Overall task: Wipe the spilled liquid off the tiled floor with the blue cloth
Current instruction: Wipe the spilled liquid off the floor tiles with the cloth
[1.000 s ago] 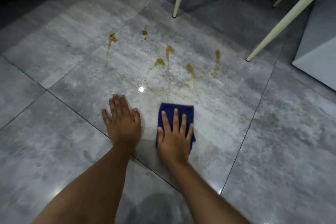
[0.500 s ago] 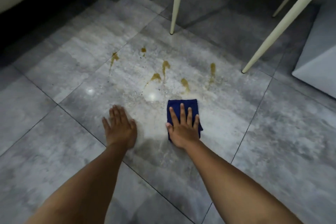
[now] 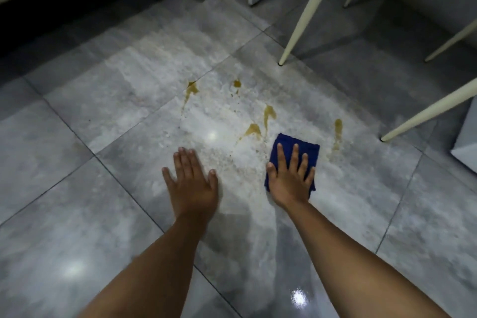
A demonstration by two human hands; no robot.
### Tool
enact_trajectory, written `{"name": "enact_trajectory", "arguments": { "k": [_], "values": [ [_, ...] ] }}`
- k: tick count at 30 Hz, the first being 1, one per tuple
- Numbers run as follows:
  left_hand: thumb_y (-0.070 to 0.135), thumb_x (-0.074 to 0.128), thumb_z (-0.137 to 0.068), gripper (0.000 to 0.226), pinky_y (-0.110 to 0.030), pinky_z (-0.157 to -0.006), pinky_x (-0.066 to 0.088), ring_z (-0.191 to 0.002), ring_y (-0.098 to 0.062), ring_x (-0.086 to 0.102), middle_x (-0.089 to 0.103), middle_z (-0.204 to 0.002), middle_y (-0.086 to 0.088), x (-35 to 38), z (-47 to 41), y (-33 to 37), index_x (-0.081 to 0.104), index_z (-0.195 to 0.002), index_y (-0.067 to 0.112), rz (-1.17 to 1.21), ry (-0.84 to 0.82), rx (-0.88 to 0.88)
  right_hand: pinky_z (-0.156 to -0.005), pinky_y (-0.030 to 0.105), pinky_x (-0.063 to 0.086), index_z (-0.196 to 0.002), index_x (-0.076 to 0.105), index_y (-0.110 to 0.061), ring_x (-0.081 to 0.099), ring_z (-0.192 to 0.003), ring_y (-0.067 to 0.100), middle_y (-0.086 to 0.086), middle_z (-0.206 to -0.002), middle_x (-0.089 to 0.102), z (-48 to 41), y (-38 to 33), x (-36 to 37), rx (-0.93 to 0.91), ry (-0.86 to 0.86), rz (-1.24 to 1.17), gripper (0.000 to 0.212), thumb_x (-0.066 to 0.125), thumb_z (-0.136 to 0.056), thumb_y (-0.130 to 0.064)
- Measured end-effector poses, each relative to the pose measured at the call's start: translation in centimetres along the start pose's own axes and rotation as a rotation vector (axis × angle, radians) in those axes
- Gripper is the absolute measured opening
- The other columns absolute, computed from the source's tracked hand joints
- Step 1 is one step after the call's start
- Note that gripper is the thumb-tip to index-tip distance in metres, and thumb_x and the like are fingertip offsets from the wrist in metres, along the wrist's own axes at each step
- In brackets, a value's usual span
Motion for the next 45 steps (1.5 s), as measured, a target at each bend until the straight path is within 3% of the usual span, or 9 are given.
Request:
{"name": "enact_trajectory", "arguments": {
  "k": [5,9,17,22,26,30,34,38,45],
  "values": [
    [0.049,0.009,-0.095,0.072,-0.053,-0.118,-0.006,-0.148,-0.023,-0.011,-0.005,-0.161,-0.012,0.3,0.1,0.1,-0.002,-0.152,0.007,0.024,-0.051,-0.009,-0.116,0.049,-0.008,-0.148,-0.009,-0.044,-0.013,-0.147,0.024,-0.004,-0.160,-0.018,-3.1,1.7,-1.8,0.016,-0.003,0.019,0.060,0.011,-0.095,-0.062],
    [0.048,0.014,-0.095,0.072,-0.052,-0.118,-0.007,-0.149,-0.023,-0.007,0.000,-0.161,-0.013,0.1,0.1,0.3,0.004,-0.152,0.007,0.049,-0.026,-0.005,-0.117,0.052,-0.001,-0.149,-0.007,-0.042,-0.006,-0.147,0.027,0.001,-0.162,-0.009,0.2,4.7,-1.4,0.244,0.151,-0.049,0.059,0.009,-0.095,-0.060],
    [0.049,0.014,-0.094,0.072,-0.052,-0.118,-0.005,-0.149,-0.021,-0.007,0.001,-0.161,-0.012,0.4,0.1,0.0,0.004,-0.152,0.008,0.041,-0.019,-0.013,-0.116,0.048,-0.009,-0.149,-0.005,-0.042,-0.013,-0.147,0.023,-0.004,-0.160,-0.015,-2.3,-0.3,-1.1,-0.054,0.106,0.027,0.058,0.010,-0.096,-0.060],
    [0.049,0.011,-0.092,0.074,-0.052,-0.118,-0.004,-0.149,-0.021,-0.006,0.000,-0.162,-0.011,0.0,0.3,0.4,0.004,-0.153,0.009,0.039,-0.046,-0.021,-0.117,0.052,-0.002,-0.149,-0.006,-0.041,-0.006,-0.147,0.025,0.001,-0.162,-0.006,0.1,1.7,-0.6,0.154,0.206,-0.044,0.059,0.010,-0.096,-0.059],
    [0.050,0.009,-0.093,0.073,-0.053,-0.118,-0.003,-0.148,-0.022,-0.011,-0.006,-0.161,-0.011,0.0,0.2,0.3,-0.003,-0.152,0.009,0.025,-0.057,-0.019,-0.117,0.047,-0.009,-0.147,-0.009,-0.045,-0.014,-0.146,0.020,-0.006,-0.159,-0.010,4.5,-2.9,2.1,-0.170,0.145,0.057,0.057,0.006,-0.094,-0.061],
    [0.051,0.006,-0.091,0.074,-0.050,-0.118,-0.008,-0.148,-0.021,-0.011,-0.006,-0.161,-0.011,0.3,0.1,-0.1,-0.003,-0.152,0.010,0.031,-0.024,-0.019,-0.116,0.045,-0.005,-0.147,0.005,-0.050,-0.001,-0.148,0.021,-0.008,-0.161,-0.001,-2.4,-8.5,0.3,-0.586,0.102,0.125,0.053,0.018,-0.096,-0.058],
    [0.051,0.007,-0.091,0.073,-0.050,-0.118,-0.009,-0.149,-0.021,-0.008,-0.003,-0.162,-0.010,0.4,0.1,0.1,-0.003,-0.152,0.010,0.026,-0.007,-0.017,-0.117,0.047,-0.004,-0.149,0.008,-0.046,0.000,-0.148,0.024,-0.005,-0.162,-0.001,-10.3,-7.2,-3.2,-0.269,0.165,0.057,0.054,0.020,-0.097,-0.057],
    [0.050,0.015,-0.095,0.072,-0.051,-0.118,-0.005,-0.148,-0.021,-0.009,-0.003,-0.162,-0.011,0.3,0.3,0.2,0.000,-0.153,0.009,0.036,0.000,-0.024,-0.117,0.050,-0.004,-0.150,0.006,-0.044,-0.005,-0.147,0.023,-0.005,-0.162,-0.005,-6.9,-2.5,-2.7,-0.051,0.195,-0.028,0.058,0.015,-0.095,-0.062],
    [0.050,0.012,-0.094,0.073,-0.051,-0.118,-0.004,-0.148,-0.022,-0.010,-0.006,-0.161,-0.011,0.0,0.4,0.3,-0.003,-0.152,0.009,-0.006,-0.006,-0.022,-0.114,0.046,-0.011,-0.148,0.004,-0.047,-0.008,-0.147,0.023,-0.009,-0.160,-0.008,-1.4,-8.1,0.7,-0.365,0.124,0.037,0.058,0.017,-0.094,-0.062]
  ]
}}
Point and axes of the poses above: each hand's wrist, its own z-axis away from the middle knuckle, its own x-axis out of the palm, y = z × x, the point moved 4 cm from there along -z, towards the middle knuckle
